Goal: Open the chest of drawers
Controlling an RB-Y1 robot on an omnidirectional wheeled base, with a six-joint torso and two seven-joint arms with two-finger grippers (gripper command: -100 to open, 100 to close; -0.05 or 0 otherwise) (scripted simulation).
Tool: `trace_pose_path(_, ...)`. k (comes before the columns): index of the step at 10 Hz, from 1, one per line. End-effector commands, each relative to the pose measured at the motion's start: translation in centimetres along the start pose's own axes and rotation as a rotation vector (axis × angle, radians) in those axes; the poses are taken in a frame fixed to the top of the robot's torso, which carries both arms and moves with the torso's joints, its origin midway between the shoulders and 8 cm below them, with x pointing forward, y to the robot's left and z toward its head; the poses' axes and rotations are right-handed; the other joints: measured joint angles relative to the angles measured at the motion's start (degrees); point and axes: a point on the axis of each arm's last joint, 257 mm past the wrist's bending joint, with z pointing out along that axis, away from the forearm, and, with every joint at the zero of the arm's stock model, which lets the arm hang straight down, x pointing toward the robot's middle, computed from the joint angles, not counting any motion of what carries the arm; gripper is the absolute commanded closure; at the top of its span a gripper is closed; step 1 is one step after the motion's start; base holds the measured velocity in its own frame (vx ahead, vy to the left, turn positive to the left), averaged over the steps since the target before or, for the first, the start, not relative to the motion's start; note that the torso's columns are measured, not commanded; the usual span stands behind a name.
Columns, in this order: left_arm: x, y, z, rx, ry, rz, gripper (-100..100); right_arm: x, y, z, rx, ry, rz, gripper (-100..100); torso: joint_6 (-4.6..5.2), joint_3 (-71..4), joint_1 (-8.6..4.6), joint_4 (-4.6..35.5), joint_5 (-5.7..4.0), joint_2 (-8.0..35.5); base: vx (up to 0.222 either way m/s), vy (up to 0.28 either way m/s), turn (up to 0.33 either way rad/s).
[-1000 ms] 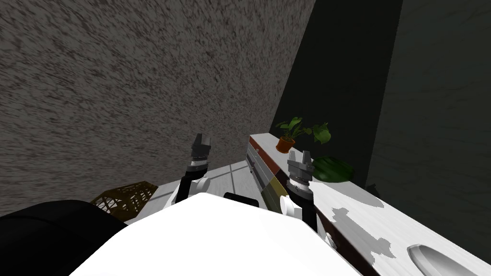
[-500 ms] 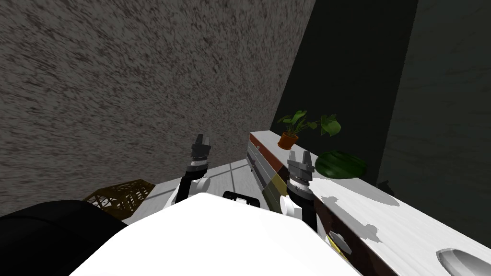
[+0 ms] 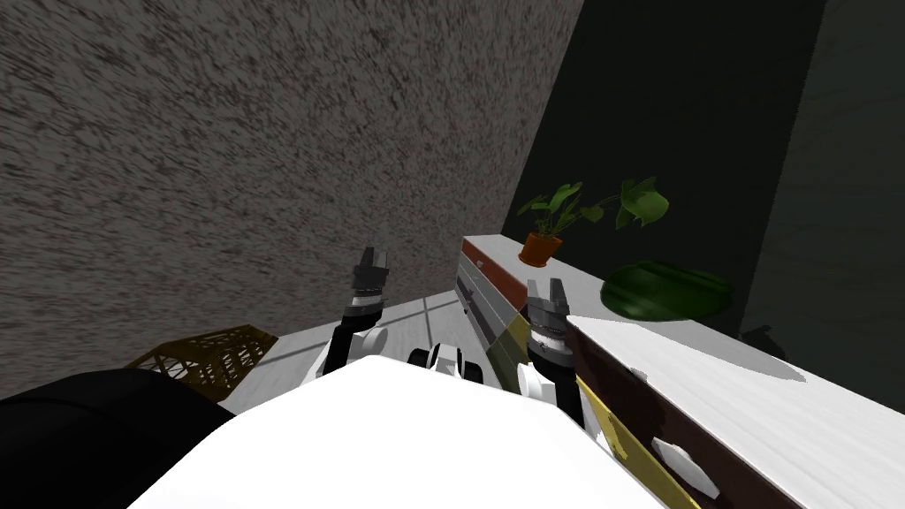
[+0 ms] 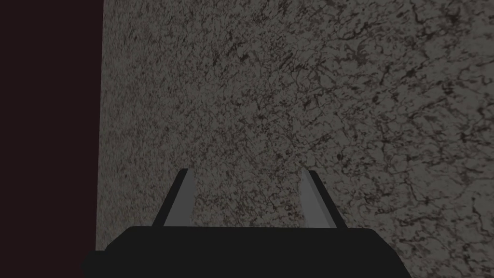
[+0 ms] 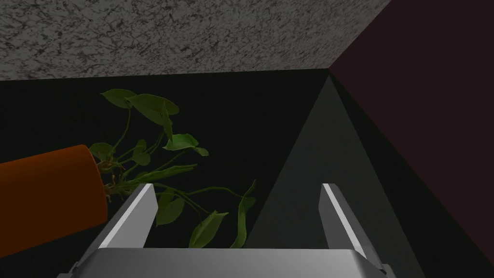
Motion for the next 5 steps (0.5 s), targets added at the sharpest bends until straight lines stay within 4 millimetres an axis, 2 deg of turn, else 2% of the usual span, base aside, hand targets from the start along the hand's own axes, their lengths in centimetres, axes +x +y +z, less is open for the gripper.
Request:
trace_pose_path(1, 0.0, 0.0, 0.0, 0.000, 0.000, 0.000, 0, 1.2, -3.1, -0.9, 0.097, 0.078, -0.081, -100, 0.00, -0.3, -0.02, 0.2, 0.00, 0.1, 0.080, 0.028, 0.048)
trace_pose_path(4, 0.0, 0.0, 0.0, 0.000, 0.000, 0.000, 0, 2.6, -8.0, -3.0, 0.246, 0.170, -0.200, -100, -0.01, -0.2, -0.03, 0.3, -0.01, 0.3, 0.090, 0.046, 0.059)
trace_pose_path(5, 0.0, 0.0, 0.0, 0.000, 0.000, 0.000, 0, 2.7, -8.1, -3.1, 0.248, 0.177, -0.211, -100, 0.00, -0.2, -0.01, 0.3, 0.00, 0.3, 0.072, 0.029, 0.020)
